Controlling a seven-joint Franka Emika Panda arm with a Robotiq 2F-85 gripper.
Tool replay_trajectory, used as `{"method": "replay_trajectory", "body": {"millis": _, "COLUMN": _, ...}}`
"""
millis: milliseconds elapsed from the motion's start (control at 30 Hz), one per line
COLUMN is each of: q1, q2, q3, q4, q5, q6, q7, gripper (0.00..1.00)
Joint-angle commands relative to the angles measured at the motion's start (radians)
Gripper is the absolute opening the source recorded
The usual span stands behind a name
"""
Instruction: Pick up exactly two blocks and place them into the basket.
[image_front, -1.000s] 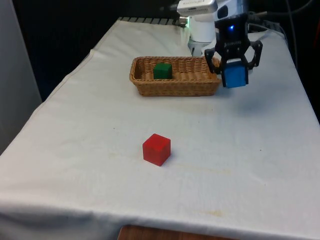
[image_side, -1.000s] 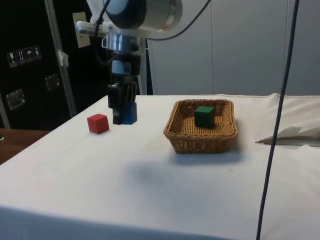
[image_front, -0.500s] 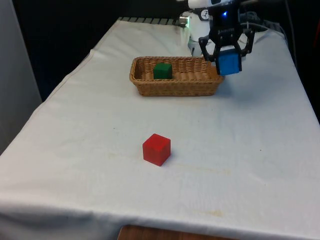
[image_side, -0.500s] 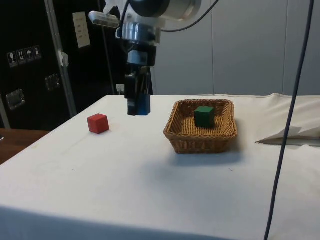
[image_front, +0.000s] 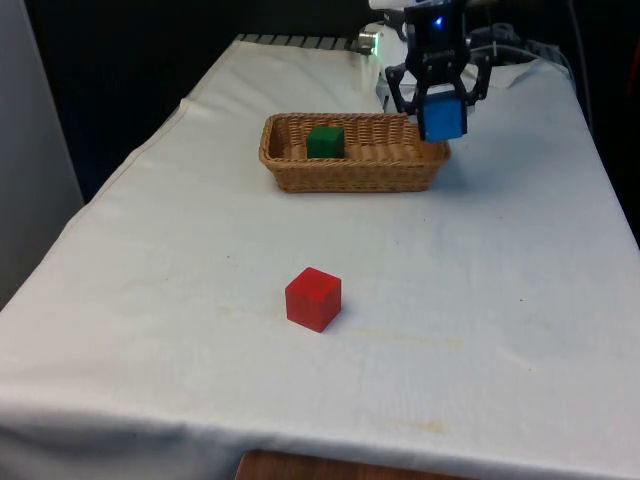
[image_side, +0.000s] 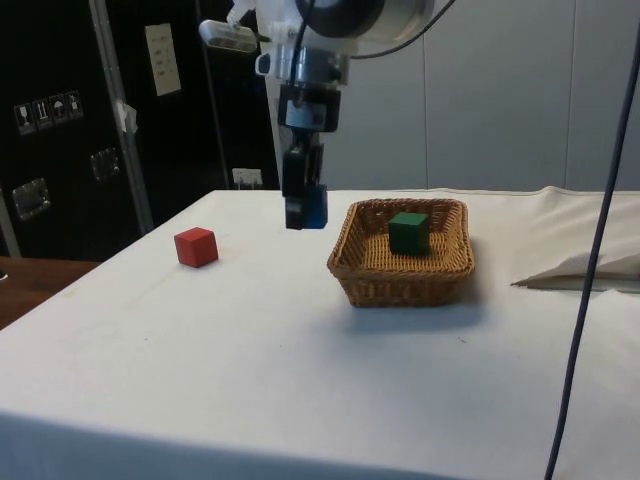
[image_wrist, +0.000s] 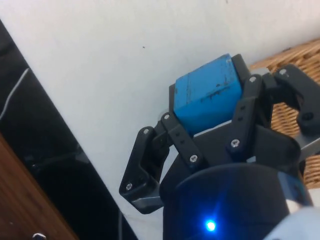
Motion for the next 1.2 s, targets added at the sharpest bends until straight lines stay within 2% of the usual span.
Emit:
{"method": "replay_trajectory", "body": {"millis": 0, "q1": 0.002, "q2": 0.001, "q3": -0.010, "q4": -0.017, "q5": -0.041, "q6": 0.021, "q7": 0.022, "gripper": 0.00}}
{"method": "replay_trajectory", "body": {"millis": 100, "q1": -0.001, "q2": -0.010, "q3": -0.014, "q4": -0.040, "q5": -0.070, "q6": 0.034, "q7": 0.024, "gripper": 0.00}}
{"method": "replay_trajectory", "body": {"millis": 133, "q1": -0.003, "q2": -0.018, "q3": -0.006, "q4": -0.033, "q5": -0.038, "q6": 0.019, "q7": 0.001, "gripper": 0.00}}
{"method": "replay_trajectory", "body": {"millis": 167, "q1": -0.002, "q2": -0.012, "q3": -0.015, "q4": -0.046, "q5": -0.078, "q6": 0.037, "q7": 0.024, "gripper": 0.00}}
{"method": "replay_trajectory", "body": {"millis": 367, "q1": -0.008, "q2": -0.029, "q3": -0.023, "q4": -0.080, "q5": -0.125, "q6": 0.053, "q7": 0.025, "gripper": 0.00}}
{"method": "replay_trajectory", "body": {"millis": 400, "q1": -0.008, "q2": -0.039, "q3": -0.016, "q4": -0.075, "q5": -0.093, "q6": 0.038, "q7": 0.002, "gripper": 0.00}}
{"method": "replay_trajectory", "body": {"millis": 433, "q1": -0.009, "q2": -0.031, "q3": -0.025, "q4": -0.084, "q5": -0.131, "q6": 0.054, "q7": 0.024, "gripper": 0.00}}
{"method": "replay_trajectory", "body": {"millis": 600, "q1": -0.013, "q2": -0.040, "q3": -0.037, "q4": -0.105, "q5": -0.170, "q6": 0.057, "q7": 0.021, "gripper": 0.00}}
{"method": "replay_trajectory", "body": {"millis": 667, "q1": -0.014, "q2": -0.041, "q3": -0.043, "q4": -0.111, "q5": -0.180, "q6": 0.057, "q7": 0.018, "gripper": 0.00}}
{"method": "replay_trajectory", "body": {"millis": 700, "q1": -0.012, "q2": -0.051, "q3": -0.038, "q4": -0.108, "q5": -0.155, "q6": 0.045, "q7": 0.002, "gripper": 0.00}}
{"method": "replay_trajectory", "body": {"millis": 733, "q1": -0.014, "q2": -0.041, "q3": -0.046, "q4": -0.114, "q5": -0.185, "q6": 0.056, "q7": 0.016, "gripper": 0.00}}
{"method": "replay_trajectory", "body": {"millis": 800, "q1": -0.016, "q2": -0.041, "q3": -0.054, "q4": -0.121, "q5": -0.199, "q6": 0.055, "q7": 0.012, "gripper": 0.00}}
{"method": "replay_trajectory", "body": {"millis": 933, "q1": -0.017, "q2": -0.040, "q3": -0.067, "q4": -0.132, "q5": -0.215, "q6": 0.054, "q7": 0.004, "gripper": 0.00}}
{"method": "replay_trajectory", "body": {"millis": 967, "q1": -0.015, "q2": -0.050, "q3": -0.065, "q4": -0.131, "q5": -0.198, "q6": 0.045, "q7": -0.006, "gripper": 0.00}}
{"method": "replay_trajectory", "body": {"millis": 1000, "q1": -0.017, "q2": -0.040, "q3": -0.070, "q4": -0.135, "q5": -0.220, "q6": 0.054, "q7": 0.003, "gripper": 0.00}}
{"method": "replay_trajectory", "body": {"millis": 1167, "q1": -0.021, "q2": -0.037, "q3": -0.090, "q4": -0.154, "q5": -0.246, "q6": 0.057, "q7": -0.008, "gripper": 0.00}}
